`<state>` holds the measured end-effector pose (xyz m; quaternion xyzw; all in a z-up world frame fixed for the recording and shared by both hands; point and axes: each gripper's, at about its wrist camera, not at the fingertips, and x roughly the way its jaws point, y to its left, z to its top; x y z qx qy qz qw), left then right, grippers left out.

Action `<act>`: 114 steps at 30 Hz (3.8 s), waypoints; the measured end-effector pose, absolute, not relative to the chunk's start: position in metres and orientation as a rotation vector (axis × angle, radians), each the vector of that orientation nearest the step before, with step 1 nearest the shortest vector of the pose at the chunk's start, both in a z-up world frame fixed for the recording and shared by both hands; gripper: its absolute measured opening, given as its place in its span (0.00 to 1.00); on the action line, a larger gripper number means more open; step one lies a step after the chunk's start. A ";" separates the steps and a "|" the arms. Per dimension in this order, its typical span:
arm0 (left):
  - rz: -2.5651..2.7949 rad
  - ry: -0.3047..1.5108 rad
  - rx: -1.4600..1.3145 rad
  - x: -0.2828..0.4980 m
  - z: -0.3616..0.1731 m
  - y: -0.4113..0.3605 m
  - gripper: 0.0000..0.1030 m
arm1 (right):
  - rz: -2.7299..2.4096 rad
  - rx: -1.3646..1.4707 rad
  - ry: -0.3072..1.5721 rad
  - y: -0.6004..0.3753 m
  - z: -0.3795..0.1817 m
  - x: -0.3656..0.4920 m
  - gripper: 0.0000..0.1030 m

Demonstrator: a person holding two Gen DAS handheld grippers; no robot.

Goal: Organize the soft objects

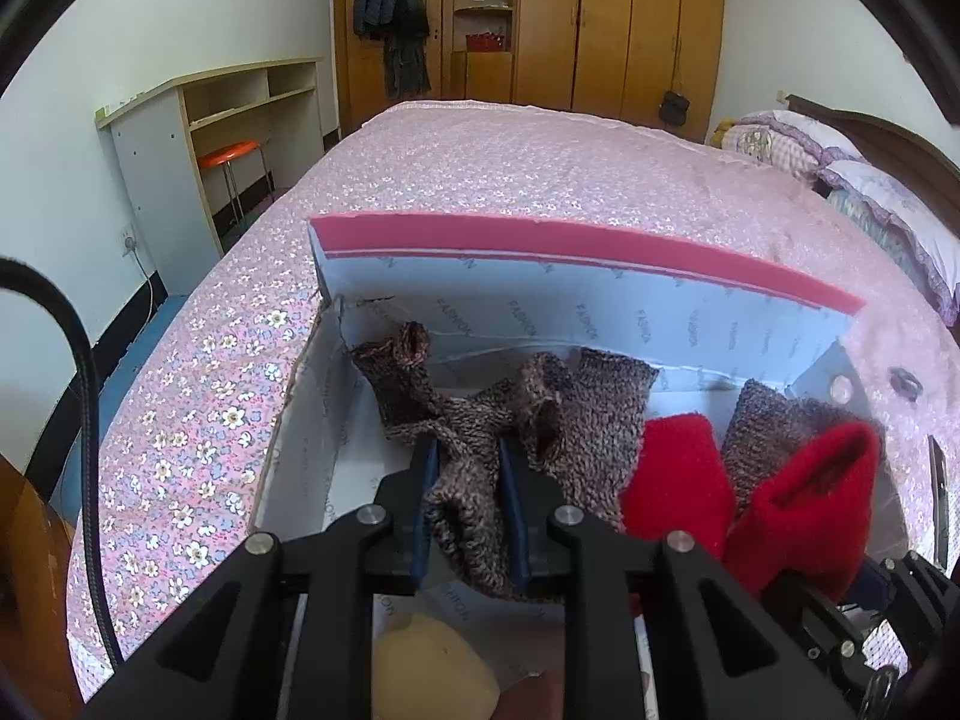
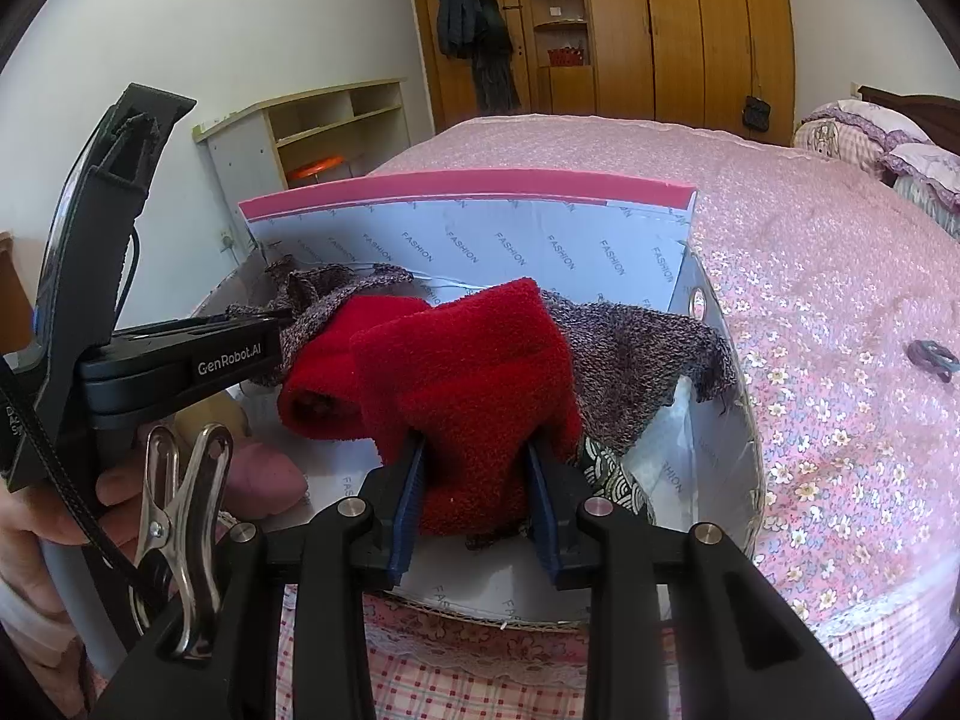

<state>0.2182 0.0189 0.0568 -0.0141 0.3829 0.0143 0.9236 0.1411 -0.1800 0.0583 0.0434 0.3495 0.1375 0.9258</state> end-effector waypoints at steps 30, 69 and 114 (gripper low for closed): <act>0.006 0.740 -0.006 0.175 0.096 0.020 0.39 | 0.288 0.136 0.615 -0.197 0.087 0.112 0.49; -0.018 0.707 -0.034 0.028 0.115 0.038 0.39 | 0.276 0.149 0.578 -0.187 0.114 0.012 0.49; 0.052 0.815 0.029 0.035 0.007 0.003 0.47 | 0.121 0.056 0.815 -0.175 0.014 0.029 0.63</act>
